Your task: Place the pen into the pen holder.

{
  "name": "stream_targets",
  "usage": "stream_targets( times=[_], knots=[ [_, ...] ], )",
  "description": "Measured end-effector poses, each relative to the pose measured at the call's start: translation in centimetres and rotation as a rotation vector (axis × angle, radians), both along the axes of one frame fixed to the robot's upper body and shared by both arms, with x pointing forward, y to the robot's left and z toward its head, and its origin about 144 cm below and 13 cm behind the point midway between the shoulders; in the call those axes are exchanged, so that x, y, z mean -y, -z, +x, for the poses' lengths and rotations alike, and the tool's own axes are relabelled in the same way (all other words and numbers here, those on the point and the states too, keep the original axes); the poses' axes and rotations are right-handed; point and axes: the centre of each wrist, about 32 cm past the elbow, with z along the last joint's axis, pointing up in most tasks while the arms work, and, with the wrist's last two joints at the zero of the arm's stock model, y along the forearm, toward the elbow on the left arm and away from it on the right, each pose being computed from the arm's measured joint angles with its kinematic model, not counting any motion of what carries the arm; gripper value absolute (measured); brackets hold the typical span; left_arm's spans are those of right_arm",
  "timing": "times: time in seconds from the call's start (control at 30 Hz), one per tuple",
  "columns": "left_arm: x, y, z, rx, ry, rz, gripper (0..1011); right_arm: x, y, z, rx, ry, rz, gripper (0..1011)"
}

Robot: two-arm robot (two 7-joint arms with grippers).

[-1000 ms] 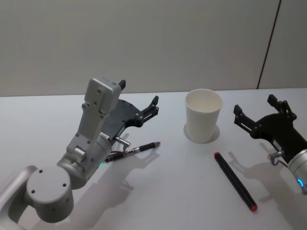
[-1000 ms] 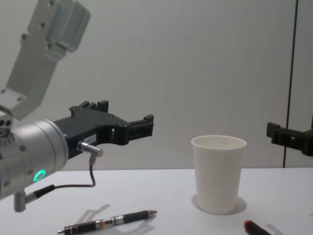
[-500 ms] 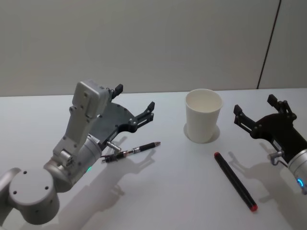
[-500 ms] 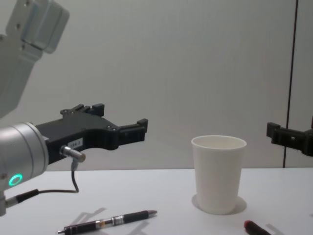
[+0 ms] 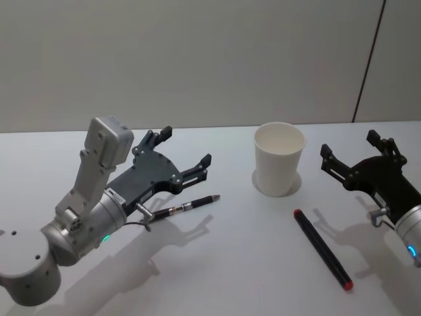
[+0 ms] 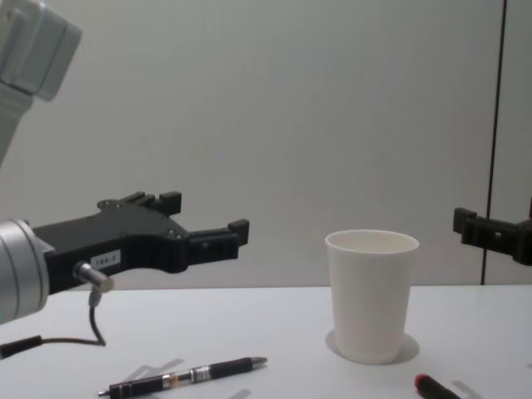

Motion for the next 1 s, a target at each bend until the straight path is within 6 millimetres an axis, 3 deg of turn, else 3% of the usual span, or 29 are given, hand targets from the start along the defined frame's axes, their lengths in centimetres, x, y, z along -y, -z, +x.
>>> stream_targets(
  times=[1.0],
  knots=[
    [-3.5,0.7,3.5,-0.171,0.119,0.124,1001,0.0,0.0,0.0,0.0,0.0,0.0,1002]
  ],
)
